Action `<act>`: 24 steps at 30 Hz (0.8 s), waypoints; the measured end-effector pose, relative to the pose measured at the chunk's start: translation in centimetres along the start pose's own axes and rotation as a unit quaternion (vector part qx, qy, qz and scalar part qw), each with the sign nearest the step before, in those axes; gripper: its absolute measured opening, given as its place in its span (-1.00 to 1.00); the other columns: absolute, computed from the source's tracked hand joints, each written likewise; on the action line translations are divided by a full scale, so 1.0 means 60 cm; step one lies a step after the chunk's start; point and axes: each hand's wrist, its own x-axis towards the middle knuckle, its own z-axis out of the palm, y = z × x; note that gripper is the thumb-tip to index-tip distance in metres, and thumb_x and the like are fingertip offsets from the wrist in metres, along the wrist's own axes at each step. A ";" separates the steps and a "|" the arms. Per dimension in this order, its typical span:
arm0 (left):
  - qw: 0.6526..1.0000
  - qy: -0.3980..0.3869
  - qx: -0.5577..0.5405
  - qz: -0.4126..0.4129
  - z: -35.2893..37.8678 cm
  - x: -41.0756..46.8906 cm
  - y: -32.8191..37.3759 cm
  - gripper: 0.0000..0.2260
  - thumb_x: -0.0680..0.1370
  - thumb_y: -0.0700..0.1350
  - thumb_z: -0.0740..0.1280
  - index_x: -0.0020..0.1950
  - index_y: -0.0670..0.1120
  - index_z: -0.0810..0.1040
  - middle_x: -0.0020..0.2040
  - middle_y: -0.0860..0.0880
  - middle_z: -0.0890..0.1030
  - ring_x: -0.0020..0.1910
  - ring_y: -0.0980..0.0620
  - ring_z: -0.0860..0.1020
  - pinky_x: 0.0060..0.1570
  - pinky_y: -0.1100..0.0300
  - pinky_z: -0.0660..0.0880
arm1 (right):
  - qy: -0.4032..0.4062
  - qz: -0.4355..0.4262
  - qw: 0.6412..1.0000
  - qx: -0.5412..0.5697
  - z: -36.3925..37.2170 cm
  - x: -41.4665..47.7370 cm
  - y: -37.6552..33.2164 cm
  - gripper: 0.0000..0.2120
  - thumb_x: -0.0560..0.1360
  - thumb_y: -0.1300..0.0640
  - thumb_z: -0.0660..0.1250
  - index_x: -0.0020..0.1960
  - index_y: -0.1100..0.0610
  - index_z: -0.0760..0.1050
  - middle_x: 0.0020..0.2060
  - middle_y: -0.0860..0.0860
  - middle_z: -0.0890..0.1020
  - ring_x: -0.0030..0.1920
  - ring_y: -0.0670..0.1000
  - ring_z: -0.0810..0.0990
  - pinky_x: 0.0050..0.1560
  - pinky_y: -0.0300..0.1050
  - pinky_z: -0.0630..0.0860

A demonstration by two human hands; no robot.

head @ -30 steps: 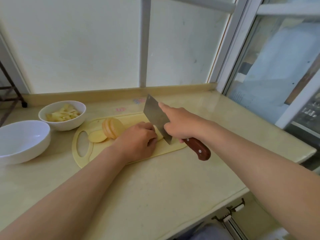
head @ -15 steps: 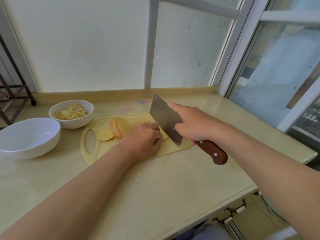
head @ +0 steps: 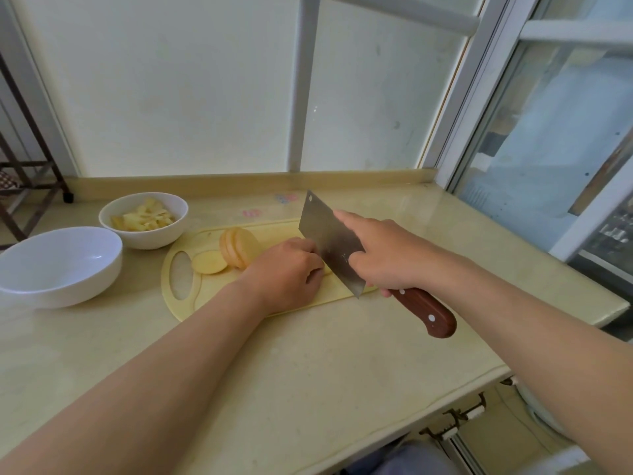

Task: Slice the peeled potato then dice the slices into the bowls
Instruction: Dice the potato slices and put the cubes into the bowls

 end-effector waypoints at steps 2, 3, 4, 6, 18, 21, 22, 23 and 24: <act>1.000 0.000 0.000 0.001 0.000 0.001 -0.001 -0.77 0.51 -0.10 0.23 -0.19 -0.12 0.66 -0.16 -0.03 0.58 -0.18 -0.05 0.52 -0.19 0.05 0.52 | -0.005 -0.002 1.000 -0.010 0.001 -0.006 0.000 -0.23 0.58 0.24 0.14 0.66 -0.23 -0.05 0.08 0.08 0.57 -0.39 0.12 0.70 -0.49 -0.15 0.55; 1.000 -0.001 0.000 0.002 0.000 0.002 -0.001 -0.77 0.51 -0.10 0.23 -0.20 -0.12 0.66 -0.17 -0.03 0.58 -0.19 -0.05 0.52 -0.19 0.04 0.52 | -0.007 -0.005 1.000 -0.018 0.001 -0.010 0.000 -0.24 0.58 0.24 0.14 0.65 -0.23 -0.03 0.09 0.10 0.57 -0.38 0.13 0.70 -0.49 -0.13 0.56; 1.000 -0.001 0.000 0.003 0.000 0.002 -0.001 -0.77 0.51 -0.10 0.23 -0.20 -0.13 0.66 -0.17 -0.04 0.58 -0.19 -0.06 0.52 -0.20 0.03 0.52 | -0.009 -0.008 1.000 -0.027 0.000 -0.013 0.000 -0.24 0.58 0.24 0.14 0.65 -0.22 -0.03 0.08 0.10 0.57 -0.39 0.13 0.70 -0.47 -0.11 0.59; 1.000 0.001 -0.001 0.007 0.000 0.001 0.000 -0.77 0.50 -0.11 0.23 -0.21 -0.14 0.66 -0.18 -0.05 0.58 -0.20 -0.06 0.52 -0.20 0.03 0.52 | -0.016 -0.006 0.999 -0.039 -0.003 -0.017 -0.001 -0.25 0.59 0.23 0.13 0.66 -0.21 -0.04 0.07 0.10 0.56 -0.39 0.11 0.70 -0.42 -0.06 0.63; 1.000 0.014 -0.015 0.018 0.000 0.000 -0.001 -0.76 0.48 -0.09 0.25 -0.14 -0.13 0.71 -0.17 -0.07 0.62 -0.21 -0.09 0.57 -0.23 0.09 0.53 | -0.013 0.011 0.999 -0.041 0.018 0.052 -0.025 -0.21 0.54 0.27 0.12 0.66 -0.17 -0.07 -0.09 0.07 0.55 -0.41 0.07 0.67 -0.44 -0.13 0.59; 1.000 0.014 -0.014 0.019 -0.002 -0.001 0.000 -0.79 0.48 -0.13 0.27 -0.19 -0.15 0.69 -0.17 -0.07 0.61 -0.22 -0.08 0.56 -0.24 0.05 0.54 | -0.021 0.015 0.999 -0.024 0.014 0.025 -0.007 -0.25 0.59 0.22 0.13 0.65 -0.21 -0.08 -0.07 0.06 0.55 -0.37 0.09 0.70 -0.44 -0.13 0.58; 1.000 0.016 -0.011 0.020 -0.002 -0.001 0.000 -0.79 0.48 -0.14 0.27 -0.20 -0.15 0.69 -0.18 -0.06 0.61 -0.23 -0.08 0.56 -0.24 0.05 0.54 | -0.025 0.017 0.999 -0.024 0.014 0.014 -0.003 -0.26 0.60 0.21 0.13 0.64 -0.22 -0.09 -0.06 0.06 0.55 -0.37 0.09 0.70 -0.47 -0.15 0.55; 1.000 0.016 -0.011 0.020 -0.003 -0.001 0.000 -0.80 0.48 -0.15 0.27 -0.21 -0.15 0.68 -0.18 -0.06 0.61 -0.23 -0.08 0.56 -0.24 0.06 0.54 | -0.029 0.018 0.999 -0.026 0.015 0.004 -0.001 -0.27 0.61 0.20 0.13 0.64 -0.23 -0.09 -0.05 0.06 0.55 -0.37 0.09 0.69 -0.49 -0.16 0.54; 1.000 0.016 -0.012 0.020 -0.004 -0.002 0.000 -0.80 0.48 -0.15 0.28 -0.21 -0.14 0.68 -0.18 -0.06 0.61 -0.23 -0.08 0.55 -0.24 0.07 0.54 | -0.029 0.019 0.999 -0.031 0.016 0.000 -0.001 -0.27 0.61 0.20 0.13 0.64 -0.23 -0.09 -0.04 0.06 0.55 -0.38 0.09 0.69 -0.49 -0.17 0.53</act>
